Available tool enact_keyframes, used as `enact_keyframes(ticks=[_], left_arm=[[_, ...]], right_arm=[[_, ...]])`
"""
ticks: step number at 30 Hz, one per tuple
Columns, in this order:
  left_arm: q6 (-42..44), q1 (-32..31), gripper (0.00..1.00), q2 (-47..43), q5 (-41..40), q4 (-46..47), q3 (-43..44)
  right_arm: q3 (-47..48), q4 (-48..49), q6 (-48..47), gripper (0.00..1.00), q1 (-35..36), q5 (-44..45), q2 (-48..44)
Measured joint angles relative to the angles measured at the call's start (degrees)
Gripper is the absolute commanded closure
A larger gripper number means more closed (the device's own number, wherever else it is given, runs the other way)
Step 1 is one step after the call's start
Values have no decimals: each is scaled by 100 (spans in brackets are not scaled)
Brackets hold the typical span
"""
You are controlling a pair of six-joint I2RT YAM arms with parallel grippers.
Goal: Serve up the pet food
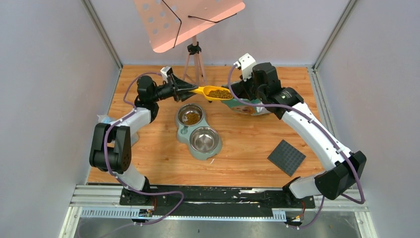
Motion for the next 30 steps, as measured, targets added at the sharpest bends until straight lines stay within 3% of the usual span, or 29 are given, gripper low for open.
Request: enact_keyframes(ticks=[17,30], left_arm=[[317,101,100,-809,61,-275,-446],[872,649,100,-1919,122,-916,-1530]], right_arm=[[131,-42,20,100,-151,-13,13],[286,-50,7,100,-264,-11,90]])
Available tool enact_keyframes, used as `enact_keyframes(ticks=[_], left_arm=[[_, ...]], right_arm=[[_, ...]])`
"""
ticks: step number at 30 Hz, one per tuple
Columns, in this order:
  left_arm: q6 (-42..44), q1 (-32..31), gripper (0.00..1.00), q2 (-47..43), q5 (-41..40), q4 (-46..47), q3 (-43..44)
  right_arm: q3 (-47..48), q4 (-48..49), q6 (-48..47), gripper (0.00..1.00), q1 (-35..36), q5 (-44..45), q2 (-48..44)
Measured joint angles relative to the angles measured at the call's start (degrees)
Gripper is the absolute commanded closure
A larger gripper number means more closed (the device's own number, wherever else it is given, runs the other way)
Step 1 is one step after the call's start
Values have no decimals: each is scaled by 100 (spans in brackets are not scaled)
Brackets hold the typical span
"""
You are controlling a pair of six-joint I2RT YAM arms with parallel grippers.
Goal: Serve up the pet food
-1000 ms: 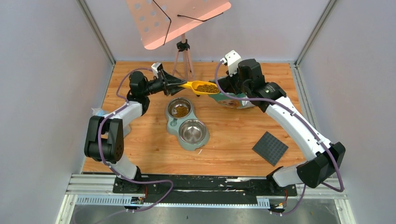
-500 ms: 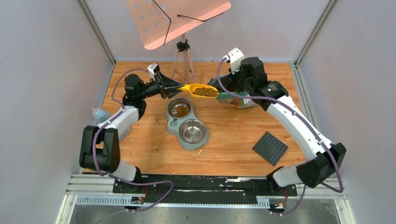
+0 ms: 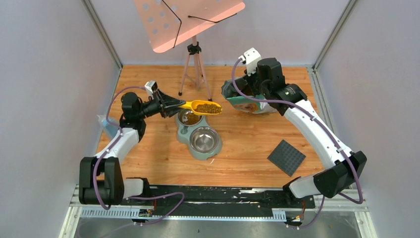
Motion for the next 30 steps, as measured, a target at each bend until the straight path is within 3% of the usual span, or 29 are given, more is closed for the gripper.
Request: enact_keyframes(ticks=[16,30], left_arm=[[931,1198,100,-1373,319,-1246,-973],[1814,1650,100,-1655,555,-2221,-1244]], right_arm=[[39,9,68,100,-2,-70,94],[39,9,92,100,-28,-138,96]])
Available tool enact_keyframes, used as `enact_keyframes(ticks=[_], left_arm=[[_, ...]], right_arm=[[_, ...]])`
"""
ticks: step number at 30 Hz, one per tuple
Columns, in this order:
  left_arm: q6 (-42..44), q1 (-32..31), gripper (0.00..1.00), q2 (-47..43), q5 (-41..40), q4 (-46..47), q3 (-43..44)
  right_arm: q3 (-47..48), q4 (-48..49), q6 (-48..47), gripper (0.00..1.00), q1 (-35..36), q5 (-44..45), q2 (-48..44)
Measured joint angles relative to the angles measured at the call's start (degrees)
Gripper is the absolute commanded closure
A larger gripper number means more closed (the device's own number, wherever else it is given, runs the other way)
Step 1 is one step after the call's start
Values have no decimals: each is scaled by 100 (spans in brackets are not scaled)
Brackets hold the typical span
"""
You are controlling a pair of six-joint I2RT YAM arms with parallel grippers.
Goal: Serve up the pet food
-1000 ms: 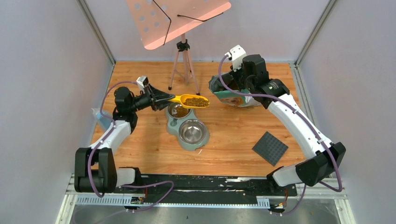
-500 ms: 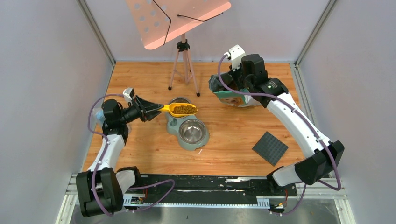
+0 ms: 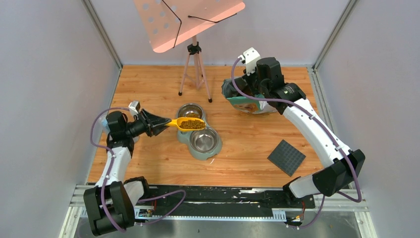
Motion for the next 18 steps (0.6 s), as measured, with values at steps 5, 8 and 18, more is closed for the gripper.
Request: enact_keyframes(ticks=[5,8,18], left_arm=[[437,22,100,0,11,-358,-52],[780,22,100,-2,4,-599,-52],[2098,24,100,-44,-376,-1779,-44]], right_arm=[[0,0,22,100,-2,-22,9],[0,2,42,100,-17,-46,11],[-52,83,131,100,-68,-127,11]])
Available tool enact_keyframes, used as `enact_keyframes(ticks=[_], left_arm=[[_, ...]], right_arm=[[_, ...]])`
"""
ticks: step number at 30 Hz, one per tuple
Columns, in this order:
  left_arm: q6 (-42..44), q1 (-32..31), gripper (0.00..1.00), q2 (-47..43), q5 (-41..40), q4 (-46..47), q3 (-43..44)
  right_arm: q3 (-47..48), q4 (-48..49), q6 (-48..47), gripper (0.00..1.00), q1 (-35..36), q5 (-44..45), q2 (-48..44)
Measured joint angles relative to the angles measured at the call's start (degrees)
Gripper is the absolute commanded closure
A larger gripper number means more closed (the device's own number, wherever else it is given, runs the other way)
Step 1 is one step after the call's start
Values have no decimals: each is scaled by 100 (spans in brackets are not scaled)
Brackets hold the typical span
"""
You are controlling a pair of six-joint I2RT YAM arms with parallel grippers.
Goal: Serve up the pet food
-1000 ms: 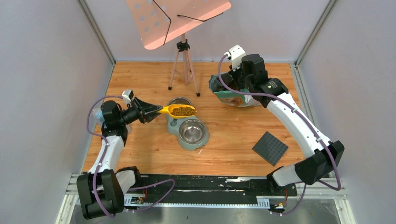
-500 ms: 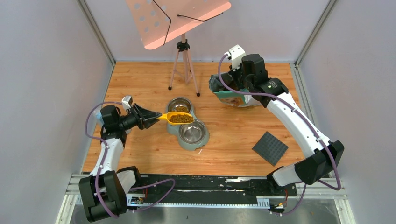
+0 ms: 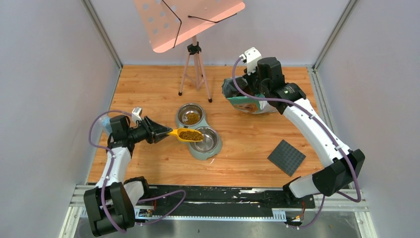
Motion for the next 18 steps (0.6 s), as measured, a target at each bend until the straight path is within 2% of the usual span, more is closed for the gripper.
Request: enact_keyframes(ticks=[8,18], left_arm=[[780,-22,100,20,-675,-815,289],[1397,-398,100,35,-1298,-1506,852]], right_arm=[[-120,120,61,100,-15,-87,-7],[-251,234,79,100,-48,-157,-90]])
